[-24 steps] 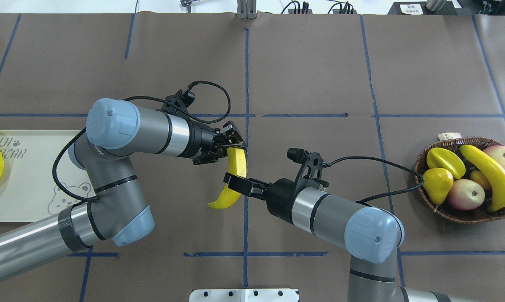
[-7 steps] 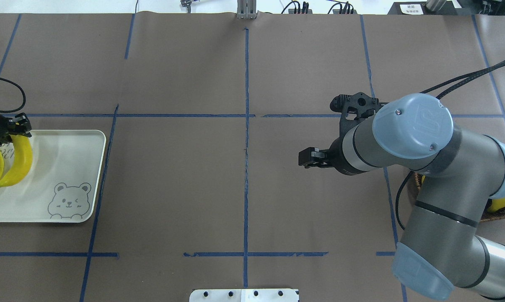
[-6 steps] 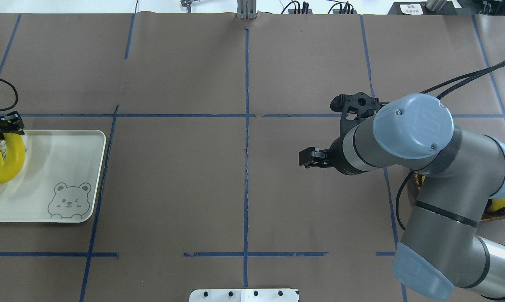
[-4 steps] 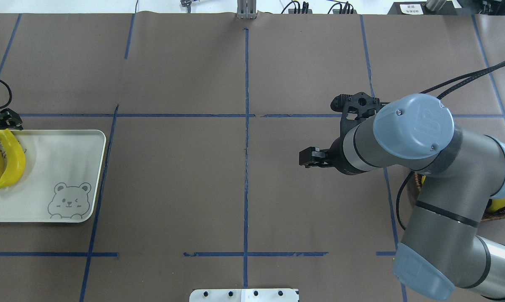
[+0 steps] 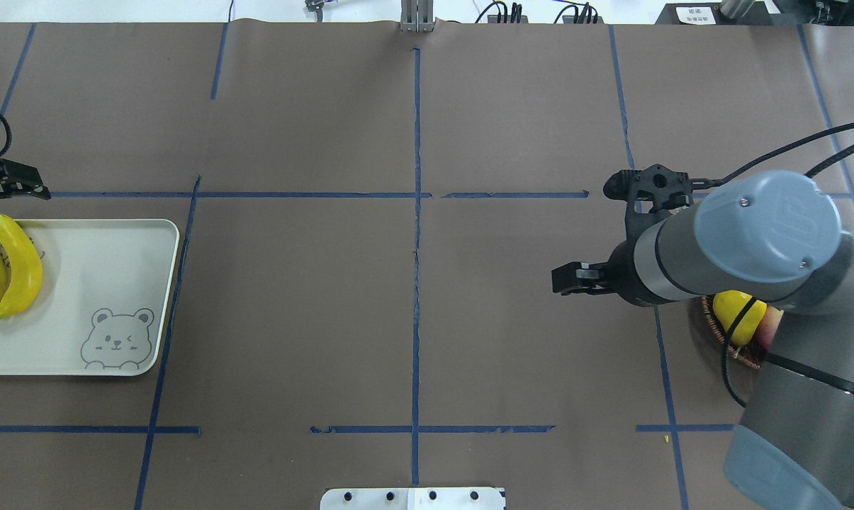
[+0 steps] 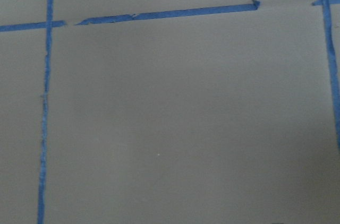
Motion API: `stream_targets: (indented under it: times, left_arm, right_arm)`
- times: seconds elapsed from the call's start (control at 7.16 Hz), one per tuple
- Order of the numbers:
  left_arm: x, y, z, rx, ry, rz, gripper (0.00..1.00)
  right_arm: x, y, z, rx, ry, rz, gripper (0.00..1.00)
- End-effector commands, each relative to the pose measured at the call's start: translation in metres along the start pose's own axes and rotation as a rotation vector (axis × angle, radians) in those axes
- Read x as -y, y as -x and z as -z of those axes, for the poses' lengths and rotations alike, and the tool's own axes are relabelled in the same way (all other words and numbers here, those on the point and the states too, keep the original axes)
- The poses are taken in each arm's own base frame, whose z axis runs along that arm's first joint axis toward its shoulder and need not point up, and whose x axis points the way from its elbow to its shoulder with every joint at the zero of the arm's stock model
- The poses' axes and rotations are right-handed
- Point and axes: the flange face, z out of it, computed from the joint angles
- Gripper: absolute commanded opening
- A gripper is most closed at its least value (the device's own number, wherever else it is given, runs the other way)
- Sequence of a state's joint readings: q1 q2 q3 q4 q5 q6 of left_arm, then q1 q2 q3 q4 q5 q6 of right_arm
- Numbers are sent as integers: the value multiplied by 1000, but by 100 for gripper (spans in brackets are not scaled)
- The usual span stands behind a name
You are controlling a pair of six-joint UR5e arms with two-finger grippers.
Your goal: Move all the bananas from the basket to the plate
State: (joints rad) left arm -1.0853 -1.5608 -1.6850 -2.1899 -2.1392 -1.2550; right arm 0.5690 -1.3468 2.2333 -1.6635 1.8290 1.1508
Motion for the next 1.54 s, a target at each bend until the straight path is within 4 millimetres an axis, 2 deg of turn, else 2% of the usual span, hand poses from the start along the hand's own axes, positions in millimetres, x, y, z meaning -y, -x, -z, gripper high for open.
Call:
stream_targets:
  times: [0.0,0.14,0.28,0.42,0.84,0.98,1.12,1.4]
  left_arm:
    - [-7,-37,4,-53,32,-45,100]
    - [-15,-49,6,-69,40,-65,100]
    - [-24,-54,-1,-66,54,-76,100]
    - [-25,-54,-3,-64,56,-77,100]
    - [-29,-60,-6,-73,66,-88,100]
    - [-29,-62,-4,-77,66,-89,100]
    - [-29,-63,-4,-79,66,-90,100]
    - [-29,-63,-4,-79,67,-90,100]
  right_arm:
    - [12,-69,6,-57,30,113,100]
    - [14,-109,13,-76,57,159,100]
    - [14,-145,17,-112,70,172,100]
    - [18,-177,21,-144,82,235,100]
    - [29,-246,36,-111,143,271,100]
    - [31,-258,30,-109,152,279,100]
    - [25,-280,17,-69,132,285,100]
    - [8,-340,-18,-3,82,296,100]
